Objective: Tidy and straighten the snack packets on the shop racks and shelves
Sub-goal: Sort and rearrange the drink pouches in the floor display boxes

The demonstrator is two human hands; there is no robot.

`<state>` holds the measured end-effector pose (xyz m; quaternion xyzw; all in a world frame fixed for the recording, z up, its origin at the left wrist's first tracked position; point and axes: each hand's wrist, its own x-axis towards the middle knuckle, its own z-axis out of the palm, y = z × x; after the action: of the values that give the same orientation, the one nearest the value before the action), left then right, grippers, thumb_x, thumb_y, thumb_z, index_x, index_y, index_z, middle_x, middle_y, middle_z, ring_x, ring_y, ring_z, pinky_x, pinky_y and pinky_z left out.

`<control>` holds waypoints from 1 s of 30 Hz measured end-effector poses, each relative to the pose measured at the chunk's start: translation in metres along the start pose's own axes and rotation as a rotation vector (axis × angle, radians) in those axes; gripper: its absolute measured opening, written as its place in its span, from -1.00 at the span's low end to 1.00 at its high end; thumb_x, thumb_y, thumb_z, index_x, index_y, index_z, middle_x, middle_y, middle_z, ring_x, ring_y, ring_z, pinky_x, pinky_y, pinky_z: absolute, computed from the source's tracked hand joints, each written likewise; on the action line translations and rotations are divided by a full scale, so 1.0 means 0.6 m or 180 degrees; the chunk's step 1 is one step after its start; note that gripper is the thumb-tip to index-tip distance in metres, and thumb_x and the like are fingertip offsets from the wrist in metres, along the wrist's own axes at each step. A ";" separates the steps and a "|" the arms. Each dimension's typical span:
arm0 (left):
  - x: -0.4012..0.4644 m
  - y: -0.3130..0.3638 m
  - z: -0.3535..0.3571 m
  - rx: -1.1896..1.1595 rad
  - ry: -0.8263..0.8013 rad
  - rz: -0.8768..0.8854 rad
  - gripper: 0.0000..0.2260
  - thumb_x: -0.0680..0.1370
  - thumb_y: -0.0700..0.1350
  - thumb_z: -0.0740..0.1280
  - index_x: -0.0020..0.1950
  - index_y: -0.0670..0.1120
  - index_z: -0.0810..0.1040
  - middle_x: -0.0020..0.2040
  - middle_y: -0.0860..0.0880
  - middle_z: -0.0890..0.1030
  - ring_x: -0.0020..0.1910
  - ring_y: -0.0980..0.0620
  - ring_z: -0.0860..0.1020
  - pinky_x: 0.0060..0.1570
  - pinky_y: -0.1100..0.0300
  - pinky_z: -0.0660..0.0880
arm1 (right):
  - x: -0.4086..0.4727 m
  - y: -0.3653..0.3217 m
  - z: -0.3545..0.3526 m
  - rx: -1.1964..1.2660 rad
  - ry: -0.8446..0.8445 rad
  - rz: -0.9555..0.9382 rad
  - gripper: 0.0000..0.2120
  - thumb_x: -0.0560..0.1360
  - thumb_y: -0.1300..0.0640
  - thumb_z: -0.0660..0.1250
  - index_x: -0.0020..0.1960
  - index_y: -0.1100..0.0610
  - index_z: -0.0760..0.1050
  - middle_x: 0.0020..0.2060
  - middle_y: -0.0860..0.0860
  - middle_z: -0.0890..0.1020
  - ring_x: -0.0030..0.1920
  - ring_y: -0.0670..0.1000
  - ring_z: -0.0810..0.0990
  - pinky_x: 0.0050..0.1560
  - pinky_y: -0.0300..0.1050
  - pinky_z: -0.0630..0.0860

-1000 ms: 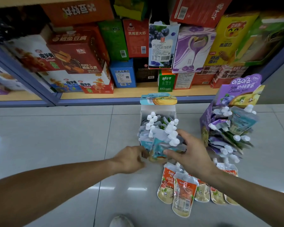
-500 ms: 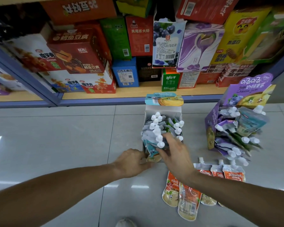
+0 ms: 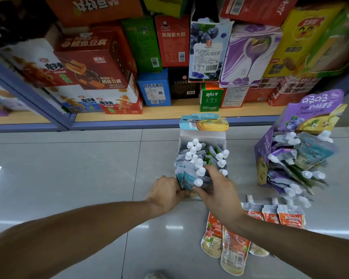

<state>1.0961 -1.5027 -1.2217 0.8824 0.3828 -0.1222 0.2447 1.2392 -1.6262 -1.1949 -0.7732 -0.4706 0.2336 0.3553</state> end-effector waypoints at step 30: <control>0.071 -0.004 -0.143 -0.0770 0.1374 0.0642 -0.59 0.53 0.01 0.50 0.31 -0.04 0.48 0.29 0.05 0.37 0.16 0.12 0.50 0.10 0.06 0.63 | -0.033 0.014 0.020 0.0553 -0.0075 0.1089 -0.46 0.39 0.08 0.58 0.26 -0.08 0.41 0.19 -0.12 0.61 0.08 -0.08 0.67 0.14 -0.08 0.66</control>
<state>1.1256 -1.4300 -1.1670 0.8860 0.3482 0.1405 0.2720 1.2266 -1.6425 -1.2082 -0.8055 -0.3145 0.3393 0.3703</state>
